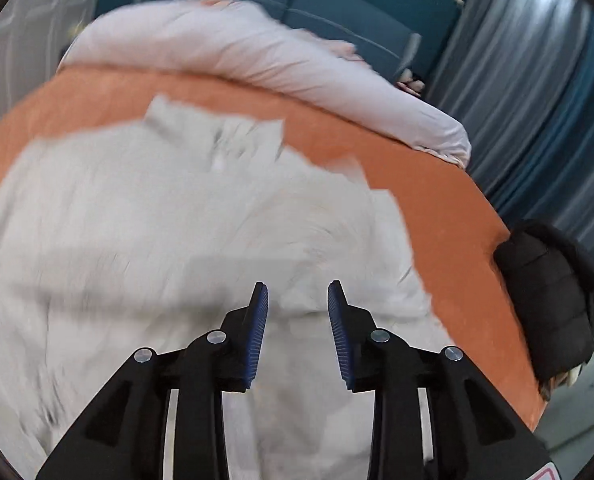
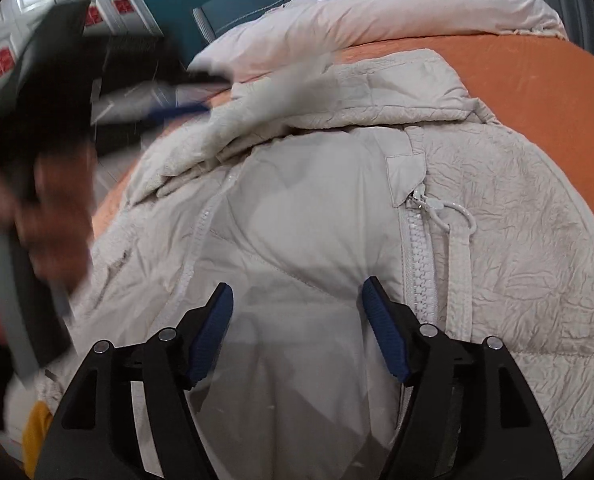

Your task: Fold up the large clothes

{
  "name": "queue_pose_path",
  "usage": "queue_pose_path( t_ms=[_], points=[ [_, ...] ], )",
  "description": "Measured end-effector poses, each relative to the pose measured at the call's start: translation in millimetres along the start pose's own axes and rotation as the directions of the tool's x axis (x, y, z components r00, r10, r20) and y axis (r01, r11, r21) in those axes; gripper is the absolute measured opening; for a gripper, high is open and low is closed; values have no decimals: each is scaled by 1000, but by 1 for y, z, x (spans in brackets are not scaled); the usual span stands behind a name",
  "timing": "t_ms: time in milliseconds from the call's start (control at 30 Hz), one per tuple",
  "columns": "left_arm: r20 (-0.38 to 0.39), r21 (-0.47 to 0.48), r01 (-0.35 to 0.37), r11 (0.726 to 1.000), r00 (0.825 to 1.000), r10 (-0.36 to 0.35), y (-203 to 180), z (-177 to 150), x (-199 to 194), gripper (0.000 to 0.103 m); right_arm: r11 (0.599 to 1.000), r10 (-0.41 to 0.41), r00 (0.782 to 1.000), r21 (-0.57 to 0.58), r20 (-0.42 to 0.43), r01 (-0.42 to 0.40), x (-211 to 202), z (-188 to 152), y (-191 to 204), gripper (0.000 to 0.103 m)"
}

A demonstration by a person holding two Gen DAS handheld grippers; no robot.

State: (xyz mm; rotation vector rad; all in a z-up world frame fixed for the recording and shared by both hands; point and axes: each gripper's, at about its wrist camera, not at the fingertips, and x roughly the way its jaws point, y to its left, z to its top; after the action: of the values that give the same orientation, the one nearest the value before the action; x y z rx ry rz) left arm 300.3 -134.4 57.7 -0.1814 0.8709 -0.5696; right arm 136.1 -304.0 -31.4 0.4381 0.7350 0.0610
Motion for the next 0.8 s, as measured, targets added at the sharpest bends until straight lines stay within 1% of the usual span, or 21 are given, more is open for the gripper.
queue_pose_path(
  t_ms=[33, 67, 100, 133, 167, 233, 267, 300, 333, 400, 433, 467, 500, 567, 633, 667, 733, 767, 800],
  points=[
    [16, -41, -4, 999, 1000, 5, 14, -4, -8, 34, 1000, 13, 1000, 11, 2, -13, -1, 0, -2, 65],
    [35, -79, -13, 997, 999, 15, 26, -8, -17, 42, 999, 25, 1000, 23, 3, -25, -1, 0, -4, 65],
    [64, -121, -24, 992, 997, 32, 43, -9, -30, 46, 999, 29, 1000, 29, 2, -29, -2, 1, -4, 65],
    [85, -140, -32, 990, 995, 44, 55, -7, -38, 48, 999, 26, 1000, 37, -5, -25, -2, 2, -4, 65],
    [103, -152, -54, 987, 992, 70, 67, -5, -46, 50, 999, 17, 1000, 47, -12, -16, -3, 4, -3, 65],
    [113, -148, -132, 980, 982, 149, 88, 3, -56, 50, 995, 3, 999, 95, -39, 1, -8, 16, -3, 65],
    [119, -154, -181, 971, 972, 200, 105, 9, -62, 50, 992, 22, 999, 123, -37, -18, -12, 24, -5, 65],
    [122, -168, -214, 962, 964, 236, 118, 9, -63, 50, 988, 43, 999, 152, -19, -39, -16, 35, -8, 65],
    [125, -189, -234, 954, 957, 260, 132, 12, -67, 50, 984, 43, 999, 172, 0, -42, -19, 46, -11, 65],
    [125, -237, -270, 933, 944, 305, 159, 15, -72, 50, 980, 21, 999, 197, 44, -29, -21, 78, -17, 65],
    [122, -257, -286, 923, 938, 324, 169, 17, -71, 50, 980, -7, 998, 197, 60, -5, -18, 93, -19, 65],
    [117, -277, -295, 914, 934, 337, 180, 17, -69, 50, 981, -33, 997, 193, 71, 19, -14, 104, -20, 65],
    [109, -298, -305, 905, 930, 350, 187, 17, -68, 50, 981, -81, 993, 184, 87, 64, -5, 121, -22, 65],
    [104, -325, -312, 893, 927, 361, 200, 18, -63, 50, 977, -110, 992, 191, 57, 97, 18, 142, -27, 65],
    [99, -332, -335, 882, 917, 386, 201, 14, -54, 50, 967, -106, 994, 234, 5, 102, 44, 154, -35, 65],
    [90, -345, -348, 872, 912, 400, 206, 13, -48, 50, 959, -101, 995, 262, -21, 103, 59, 159, -38, 65],
    [71, -363, -356, 861, 911, 407, 214, 1, -38, 50, 960, -80, 996, 266, -36, 87, 77, 163, -36, 63],
    [53, -372, -370, 851, 907, 417, 219, -3, -34, 50, 965, -47, 997, 253, -57, 60, 92, 164, -31, 49],
    [38, -376, -377, 846, 906, 421, 222, -6, -29, 50, 968, -28, 997, 247, -72, 45, 98, 161, -26, 22]
  ],
)
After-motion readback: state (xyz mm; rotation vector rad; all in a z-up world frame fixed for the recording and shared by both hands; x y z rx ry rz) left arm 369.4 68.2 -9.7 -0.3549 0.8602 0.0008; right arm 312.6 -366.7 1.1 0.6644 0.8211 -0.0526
